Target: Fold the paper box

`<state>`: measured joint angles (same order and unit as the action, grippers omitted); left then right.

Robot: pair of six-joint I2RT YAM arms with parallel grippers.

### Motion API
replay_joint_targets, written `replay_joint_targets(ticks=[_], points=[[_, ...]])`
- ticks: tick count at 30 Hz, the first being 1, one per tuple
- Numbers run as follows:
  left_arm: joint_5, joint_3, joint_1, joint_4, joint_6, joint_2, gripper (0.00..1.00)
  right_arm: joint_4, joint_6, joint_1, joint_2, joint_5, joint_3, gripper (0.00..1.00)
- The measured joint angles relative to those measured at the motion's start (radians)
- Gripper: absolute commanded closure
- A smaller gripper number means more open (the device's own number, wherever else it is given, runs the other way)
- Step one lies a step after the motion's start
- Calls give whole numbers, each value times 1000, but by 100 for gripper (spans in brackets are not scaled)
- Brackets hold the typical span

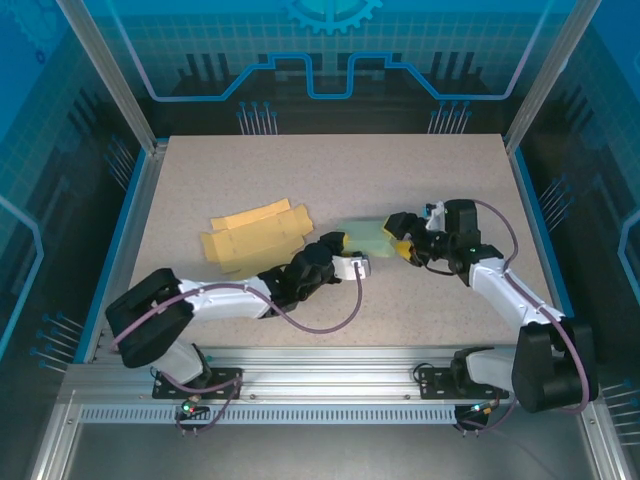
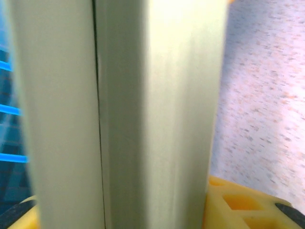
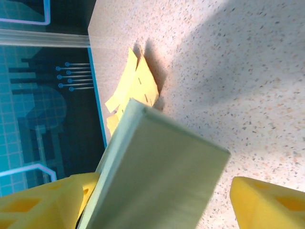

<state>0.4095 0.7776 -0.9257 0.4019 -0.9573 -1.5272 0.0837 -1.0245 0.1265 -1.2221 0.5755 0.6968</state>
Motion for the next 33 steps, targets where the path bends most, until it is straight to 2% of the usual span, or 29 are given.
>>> replay_joint_targets(ticks=[6, 9, 12, 17, 22, 28, 33], points=[[-132, 161, 41, -469, 121, 79, 53, 101, 85, -41, 21, -47, 38, 12], [-196, 216, 57, -639, 162, 75, 54, 145, 130, -44, 39, -71, 46, 12], [-257, 245, 64, -740, 184, 47, 54, 179, 176, -44, 42, -89, 51, 14], [-378, 278, 93, -827, 204, -37, 51, 274, 272, -44, 42, -113, 86, 21], [-463, 325, 142, -850, 210, -92, 48, 371, 410, -20, 85, -176, 146, 33], [-509, 363, 164, -846, 226, -146, 41, 487, 543, 77, 179, -272, 201, 43], [-516, 365, 175, -835, 228, -159, 36, 544, 607, 143, 198, -326, 208, 48]])
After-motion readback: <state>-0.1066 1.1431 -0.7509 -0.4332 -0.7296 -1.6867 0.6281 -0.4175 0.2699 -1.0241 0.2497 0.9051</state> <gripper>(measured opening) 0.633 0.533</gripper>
